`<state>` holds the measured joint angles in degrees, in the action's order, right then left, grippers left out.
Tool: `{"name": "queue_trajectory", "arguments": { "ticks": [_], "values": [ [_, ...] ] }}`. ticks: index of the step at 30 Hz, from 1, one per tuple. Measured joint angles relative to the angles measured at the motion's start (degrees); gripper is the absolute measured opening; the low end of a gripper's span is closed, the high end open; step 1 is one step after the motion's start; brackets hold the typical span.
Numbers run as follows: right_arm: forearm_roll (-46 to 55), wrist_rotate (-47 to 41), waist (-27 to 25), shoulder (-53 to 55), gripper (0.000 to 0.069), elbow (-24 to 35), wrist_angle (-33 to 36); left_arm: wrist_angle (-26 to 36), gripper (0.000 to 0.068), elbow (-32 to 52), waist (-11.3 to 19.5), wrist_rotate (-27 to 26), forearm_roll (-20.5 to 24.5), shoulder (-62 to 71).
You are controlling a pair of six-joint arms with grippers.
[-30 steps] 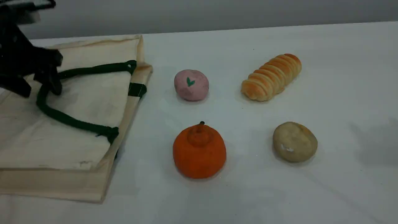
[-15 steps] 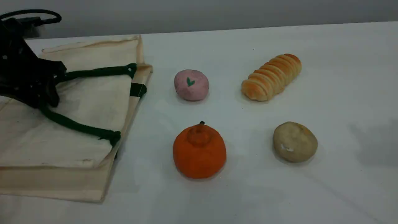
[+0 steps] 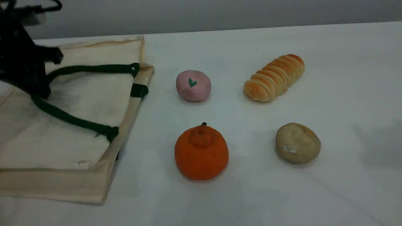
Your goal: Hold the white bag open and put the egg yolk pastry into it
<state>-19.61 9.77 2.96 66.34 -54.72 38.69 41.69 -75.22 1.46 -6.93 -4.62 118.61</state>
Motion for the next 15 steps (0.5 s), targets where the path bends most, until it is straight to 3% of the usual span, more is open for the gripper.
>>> {"name": "queue_trajectory", "arguments": {
  "ticks": [8, 15],
  "values": [
    [0.24, 0.0, 0.0, 0.0, 0.057, 0.0, 0.24, 16.76, 0.0092, -12.6, 0.0, -4.61, -0.91, -5.52],
    [0.24, 0.0, 0.0, 0.0, 0.057, 0.0, -0.01, 28.3, 0.0092, -18.0, 0.0, -10.05, -6.29, -9.83]
  ]
}}
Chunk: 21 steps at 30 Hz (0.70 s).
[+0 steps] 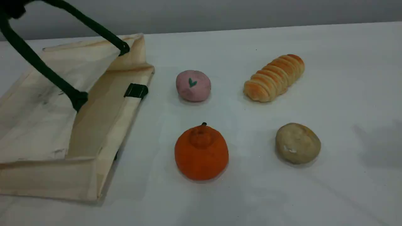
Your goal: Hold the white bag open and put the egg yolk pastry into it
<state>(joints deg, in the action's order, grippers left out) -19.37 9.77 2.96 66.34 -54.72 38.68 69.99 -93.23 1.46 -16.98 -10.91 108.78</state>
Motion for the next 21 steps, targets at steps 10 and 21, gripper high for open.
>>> {"name": "queue_trajectory", "arguments": {
  "ticks": [10, 21],
  "values": [
    [-0.12, 0.53, 0.0, 0.69, 0.057, 0.0, 0.98, 0.21, 0.0092, -5.78, -0.06, -5.08, -7.02, -7.76],
    [-5.92, 6.79, 0.0, 1.14, 0.057, 0.0, 2.58, 0.23, 0.0092, -5.78, -3.2, -11.96, -12.32, -17.68]
  ]
}}
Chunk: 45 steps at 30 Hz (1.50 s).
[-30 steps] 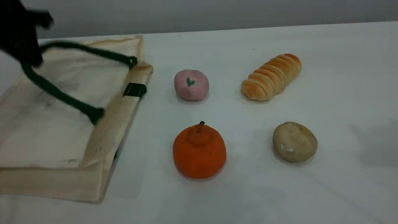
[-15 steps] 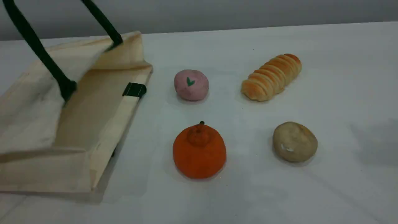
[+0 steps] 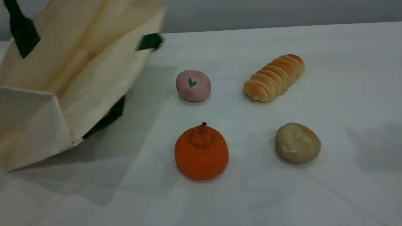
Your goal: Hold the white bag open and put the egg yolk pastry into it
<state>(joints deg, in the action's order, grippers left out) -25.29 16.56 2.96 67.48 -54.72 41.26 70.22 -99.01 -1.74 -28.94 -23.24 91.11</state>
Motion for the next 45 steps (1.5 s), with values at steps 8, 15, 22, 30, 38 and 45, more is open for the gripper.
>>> {"name": "queue_trajectory", "arguments": {
  "ticks": [8, 15, 22, 30, 38, 45],
  "values": [
    [-1.67, 1.93, 0.09, 2.68, 0.057, 0.0, 5.1, -0.11, 0.0092, 0.0, -2.49, -1.57, 1.04, -1.67],
    [-1.34, 4.54, 7.5, 3.91, 0.057, 0.05, 7.69, -0.23, 0.0092, 0.0, -2.49, -1.52, 0.87, -1.62],
    [-0.17, 4.82, 16.41, 7.66, 0.057, 0.05, 8.1, -0.29, 0.0092, 0.0, -2.49, -1.52, 0.87, -1.57],
    [0.02, 4.54, 20.11, 15.82, 0.057, 0.05, 8.48, -0.29, 0.0092, 0.0, -2.49, -1.46, 0.8, -1.57],
    [-0.04, 4.54, 20.11, 26.43, 0.057, 0.05, 6.07, -0.29, 0.0092, 0.0, -2.49, -1.46, 0.74, -1.57],
    [-0.29, 4.48, 20.11, 35.02, 0.057, 0.05, 0.07, -0.24, 0.0092, 0.0, -2.49, -1.46, 0.74, -1.57]
  ]
}}
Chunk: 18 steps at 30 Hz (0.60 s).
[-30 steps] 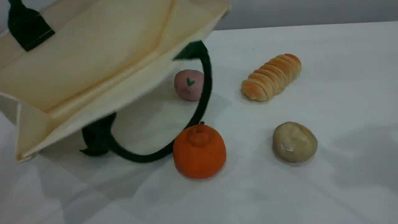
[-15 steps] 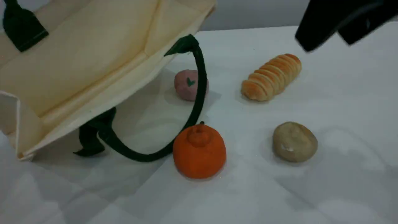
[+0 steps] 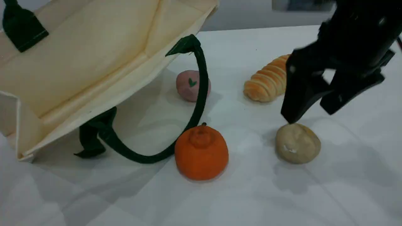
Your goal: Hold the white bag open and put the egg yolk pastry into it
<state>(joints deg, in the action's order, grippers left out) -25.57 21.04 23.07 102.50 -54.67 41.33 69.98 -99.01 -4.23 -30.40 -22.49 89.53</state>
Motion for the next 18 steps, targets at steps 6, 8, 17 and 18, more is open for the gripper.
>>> {"name": "queue_trajectory", "arguments": {
  "ticks": [6, 8, 17, 18],
  "values": [
    [-0.06, -0.53, -0.05, 5.4, 0.057, 0.0, -7.14, 0.0, 0.0092, 0.0, 0.0, 0.0, -0.05, 0.0],
    [-0.06, -0.57, -0.05, 7.1, 0.057, 0.0, -9.05, 0.0, 0.0092, 0.0, 0.0, 0.0, -0.05, 0.0],
    [0.17, -0.84, -0.05, 11.77, 0.057, 0.0, -14.26, 0.0, 0.0092, 0.0, 0.0, 0.0, -0.05, 0.0],
    [0.17, -0.84, -0.05, 11.91, 0.057, 0.0, -14.86, 0.0, 0.0092, 0.0, 0.0, 0.0, -0.11, 0.0]
  ]
}}
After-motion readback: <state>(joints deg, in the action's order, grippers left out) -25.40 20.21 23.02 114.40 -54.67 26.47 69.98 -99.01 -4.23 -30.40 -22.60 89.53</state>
